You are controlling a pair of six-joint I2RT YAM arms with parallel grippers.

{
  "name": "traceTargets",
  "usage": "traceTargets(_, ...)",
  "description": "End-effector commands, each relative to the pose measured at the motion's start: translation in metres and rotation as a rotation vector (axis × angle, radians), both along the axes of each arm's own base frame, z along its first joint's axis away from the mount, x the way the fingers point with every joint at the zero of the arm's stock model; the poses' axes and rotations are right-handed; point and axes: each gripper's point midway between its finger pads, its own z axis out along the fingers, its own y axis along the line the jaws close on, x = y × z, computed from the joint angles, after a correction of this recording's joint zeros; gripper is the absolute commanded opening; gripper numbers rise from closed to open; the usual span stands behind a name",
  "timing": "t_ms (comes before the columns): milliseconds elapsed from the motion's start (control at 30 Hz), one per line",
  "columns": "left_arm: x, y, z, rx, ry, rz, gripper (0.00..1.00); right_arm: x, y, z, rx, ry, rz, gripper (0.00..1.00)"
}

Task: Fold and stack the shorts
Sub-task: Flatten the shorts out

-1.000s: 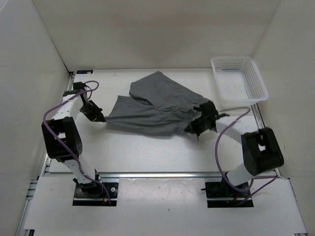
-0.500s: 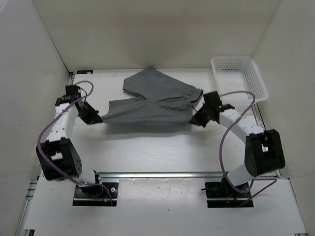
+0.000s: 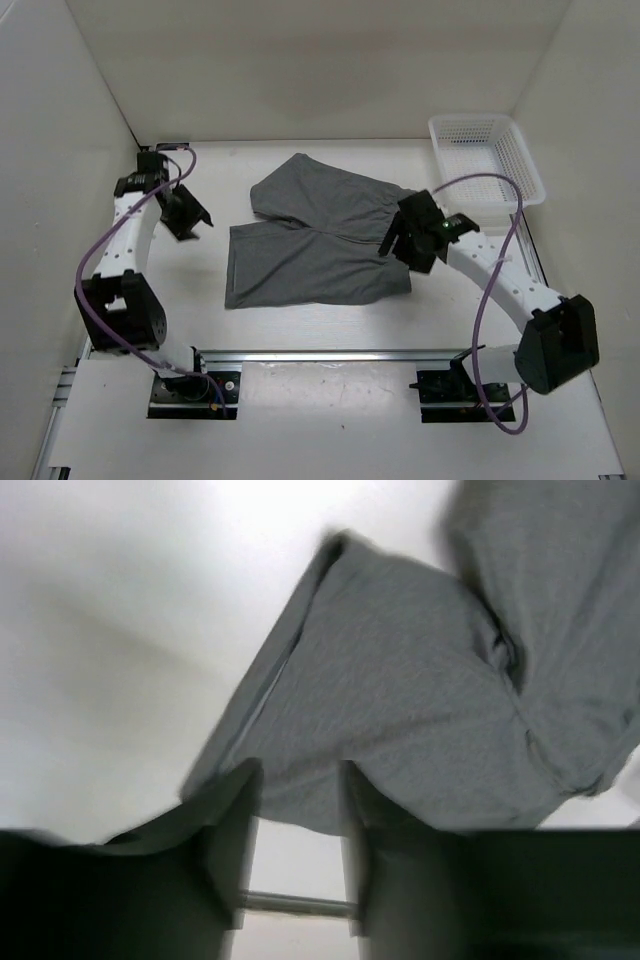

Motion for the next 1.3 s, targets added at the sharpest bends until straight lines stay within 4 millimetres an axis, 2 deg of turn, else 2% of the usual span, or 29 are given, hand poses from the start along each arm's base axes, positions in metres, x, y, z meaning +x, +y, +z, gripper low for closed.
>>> traceTargets(0, 0.047, -0.007, 0.002, 0.028, -0.038, -0.074, 0.43, 0.059, -0.009, 0.032, -0.108, -0.124, -0.013, 0.51)
traceTargets(33, 0.063, -0.013, 0.012, 0.04, -0.067, -0.113, 0.11, 0.072, -0.009, 0.036, -0.116, -0.142, -0.021, 0.34)
traceTargets(67, 0.071, -0.02, 0.011, 0.02, -0.071, -0.148, 0.1, 0.089, -0.006, 0.05, -0.119, -0.184, -0.038, 0.22)
traceTargets(100, 0.081, -0.026, 0.009, 0.015, -0.075, -0.178, 0.1, 0.103, -0.005, 0.039, -0.143, -0.163, -0.03, 0.06)
traceTargets(133, 0.089, -0.029, -0.009, 0.008, -0.025, -0.187, 0.1, 0.115, -0.003, 0.039, -0.149, -0.17, -0.004, 0.03)
traceTargets(167, 0.104, -0.039, -0.001, 0.015, -0.064, -0.238, 0.1, 0.132, 0.004, 0.038, -0.158, -0.171, 0.01, 0.03)
traceTargets(200, 0.106, -0.044, -0.006, 0.011, -0.033, -0.25, 0.13, 0.142, 0.003, 0.036, -0.145, -0.162, 0.028, 0.03)
traceTargets(233, 0.11, -0.052, -0.029, 0.003, 0.031, -0.268, 0.2, 0.146, 0.001, 0.032, -0.144, -0.134, 0.025, 0.03)
traceTargets(267, 0.123, -0.054, -0.024, 0.021, 0.009, -0.286, 0.47, 0.154, 0.001, 0.021, -0.149, -0.109, 0.034, 0.07)
traceTargets(300, 0.126, -0.058, -0.03, 0.022, 0.03, -0.304, 0.58, 0.162, -0.004, 0.023, -0.135, -0.106, 0.018, 0.19)
traceTargets(333, 0.125, -0.06, -0.049, 0.024, 0.091, -0.311, 0.68, 0.163, -0.008, 0.017, -0.133, -0.089, 0.02, 0.25)
traceTargets(400, 0.134, -0.071, -0.053, 0.001, 0.081, -0.333, 0.74, 0.168, -0.014, 0.008, -0.104, -0.057, 0.007, 0.34)
traceTargets(433, 0.136, -0.077, -0.065, -0.001, 0.103, -0.345, 0.74, 0.169, -0.016, 0.008, -0.099, -0.055, 0.011, 0.37)
traceTargets(500, 0.145, -0.086, -0.069, -0.025, 0.093, -0.335, 0.74, 0.17, -0.02, -0.002, -0.096, -0.028, 0.005, 0.41)
traceTargets(533, 0.147, -0.088, -0.072, -0.034, 0.095, -0.337, 0.73, 0.17, -0.021, -0.002, -0.103, -0.029, 0.018, 0.46)
traceTargets(567, 0.148, -0.093, -0.086, -0.04, 0.122, -0.335, 0.73, 0.171, -0.025, -0.012, -0.116, -0.008, 0.024, 0.49)
traceTargets(600, 0.155, -0.099, -0.085, -0.042, 0.11, -0.333, 0.71, 0.173, -0.025, -0.009, -0.114, -0.016, 0.023, 0.55)
traceTargets(633, 0.158, -0.101, -0.088, -0.051, 0.109, -0.336, 0.71, 0.173, -0.025, -0.014, -0.122, -0.006, 0.033, 0.74)
traceTargets(667, 0.159, -0.106, -0.1, -0.052, 0.128, -0.345, 0.69, 0.175, -0.024, -0.017, -0.123, -0.003, 0.034, 0.8)
traceTargets(733, 0.167, -0.105, -0.1, -0.045, 0.12, -0.321, 0.65, 0.176, -0.027, -0.024, -0.143, 0.016, 0.04, 0.88)
traceTargets(767, 0.167, -0.105, -0.106, -0.045, 0.132, -0.32, 0.61, 0.177, -0.031, -0.029, -0.146, 0.027, 0.032, 0.88)
traceTargets(800, 0.17, -0.106, -0.102, -0.048, 0.119, -0.312, 0.45, 0.177, -0.031, -0.031, -0.148, 0.038, 0.032, 0.88)
traceTargets(900, 0.177, -0.103, -0.095, -0.029, 0.093, -0.297, 0.17, 0.18, -0.03, -0.048, -0.157, 0.07, 0.034, 0.88)
traceTargets(933, 0.18, -0.103, -0.091, -0.029, 0.08, -0.297, 0.1, 0.179, -0.03, -0.058, -0.163, 0.092, 0.036, 0.86)
traceTargets(1033, 0.184, -0.098, -0.077, 0.006, 0.053, -0.296, 0.1, 0.181, -0.025, -0.072, -0.149, 0.123, 0.047, 0.78)
traceTargets(1100, 0.184, -0.093, -0.07, 0.036, 0.043, -0.294, 0.1, 0.182, -0.023, -0.078, -0.141, 0.137, 0.052, 0.67)
traceTargets(1167, 0.184, -0.086, -0.056, 0.079, 0.021, -0.301, 0.1, 0.178, -0.018, -0.088, -0.119, 0.166, 0.065, 0.49)
traceTargets(1200, 0.183, -0.083, -0.052, 0.095, 0.022, -0.295, 0.1, 0.178, -0.013, -0.093, -0.12, 0.168, 0.076, 0.26)
traceTargets(1267, 0.185, -0.075, -0.029, 0.146, -0.022, -0.306, 0.1, 0.177, -0.012, -0.096, -0.113, 0.179, 0.08, 0.11)
